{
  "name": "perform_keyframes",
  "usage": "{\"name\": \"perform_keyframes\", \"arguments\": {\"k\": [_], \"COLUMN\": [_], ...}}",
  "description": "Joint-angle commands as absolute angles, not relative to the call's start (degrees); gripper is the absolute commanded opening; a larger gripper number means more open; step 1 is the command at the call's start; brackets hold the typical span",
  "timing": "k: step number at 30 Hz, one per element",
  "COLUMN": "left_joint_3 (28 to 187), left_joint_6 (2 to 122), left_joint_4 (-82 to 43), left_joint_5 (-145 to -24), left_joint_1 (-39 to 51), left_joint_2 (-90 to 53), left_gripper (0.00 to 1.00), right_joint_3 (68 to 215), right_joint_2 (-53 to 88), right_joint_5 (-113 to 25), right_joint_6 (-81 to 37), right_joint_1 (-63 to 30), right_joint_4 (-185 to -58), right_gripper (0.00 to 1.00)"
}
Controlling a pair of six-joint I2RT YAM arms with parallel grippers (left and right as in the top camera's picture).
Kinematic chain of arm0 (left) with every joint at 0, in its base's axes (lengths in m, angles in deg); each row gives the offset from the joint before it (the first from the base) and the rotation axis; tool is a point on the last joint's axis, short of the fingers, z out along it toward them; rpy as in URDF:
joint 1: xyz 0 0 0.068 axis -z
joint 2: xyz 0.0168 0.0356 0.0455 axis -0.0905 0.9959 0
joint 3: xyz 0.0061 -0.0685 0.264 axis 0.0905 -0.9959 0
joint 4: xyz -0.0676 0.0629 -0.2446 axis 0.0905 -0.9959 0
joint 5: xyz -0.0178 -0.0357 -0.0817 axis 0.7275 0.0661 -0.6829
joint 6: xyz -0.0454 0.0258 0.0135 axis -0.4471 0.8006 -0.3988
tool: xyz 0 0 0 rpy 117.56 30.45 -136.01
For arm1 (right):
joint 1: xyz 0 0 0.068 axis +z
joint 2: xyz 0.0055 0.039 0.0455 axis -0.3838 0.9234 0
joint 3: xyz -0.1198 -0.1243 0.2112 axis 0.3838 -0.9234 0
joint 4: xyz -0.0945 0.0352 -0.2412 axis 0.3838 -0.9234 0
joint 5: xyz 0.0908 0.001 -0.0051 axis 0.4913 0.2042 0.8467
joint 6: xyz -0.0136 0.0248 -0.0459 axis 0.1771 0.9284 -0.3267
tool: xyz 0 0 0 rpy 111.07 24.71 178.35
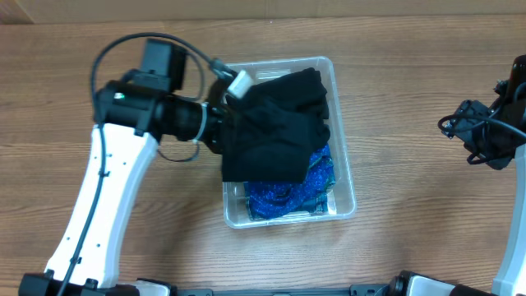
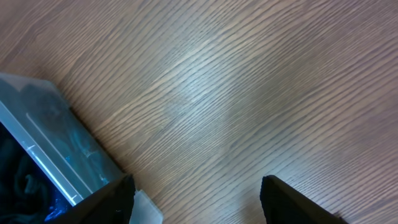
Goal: Pack container
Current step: 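Carry the black cloth right and lower it into the bin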
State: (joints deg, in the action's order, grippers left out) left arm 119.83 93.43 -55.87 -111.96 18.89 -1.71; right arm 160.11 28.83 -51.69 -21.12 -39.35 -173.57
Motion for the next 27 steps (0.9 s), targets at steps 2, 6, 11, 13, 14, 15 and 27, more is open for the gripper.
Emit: {"name": "perform_keyframes", "arguments": {"k": [2, 6, 11, 13, 14, 15, 27], "left_joint_3": [120.57, 120.55, 120.11, 118.58, 117.56, 115.94, 95.57], "left_joint_6": [91.24, 87.76, 86.74, 85.51, 84.68, 83.94, 66.56], "left_joint_4": [-54.69, -52.62, -50.69, -48.79, -47.66, -46.06, -28.40], "left_joint_5": [-110.21, -110.25, -110.32, -110.34, -110.34, -110.39, -103.89], "left_joint_1": [23.50, 25.27, 26.34, 26.43, 26.56, 26.73, 27.35], "left_joint_2": [1.65, 5.67, 11.03, 12.34, 12.82, 13.19, 13.43], "left_gripper": [0.04, 0.04, 0.04, 0.04, 0.04, 0.04, 0.04], "right_joint_3": [160.24, 160.24, 160.24, 160.24, 160.24, 160.24, 160.24], "right_joint_2": [28.86, 28.86, 28.86, 28.86, 28.86, 28.86, 28.86], "right_joint_5": [-49.86, -49.88, -49.86, -49.86, -49.86, -49.86, -49.86], "right_joint_6": [-21.28, -21.28, -21.38, -21.73, -21.73, -21.73, -21.73], "right_joint_1": [-39.48, -39.48, -39.48, -39.48, -39.48, -39.48, -39.48], "right_joint_4": [-173.35, -173.38, -173.38, -173.35, -173.33, -173.29, -173.20], "right_gripper": [0.69, 0.69, 0.69, 0.69, 0.69, 0.69, 0.69]}}
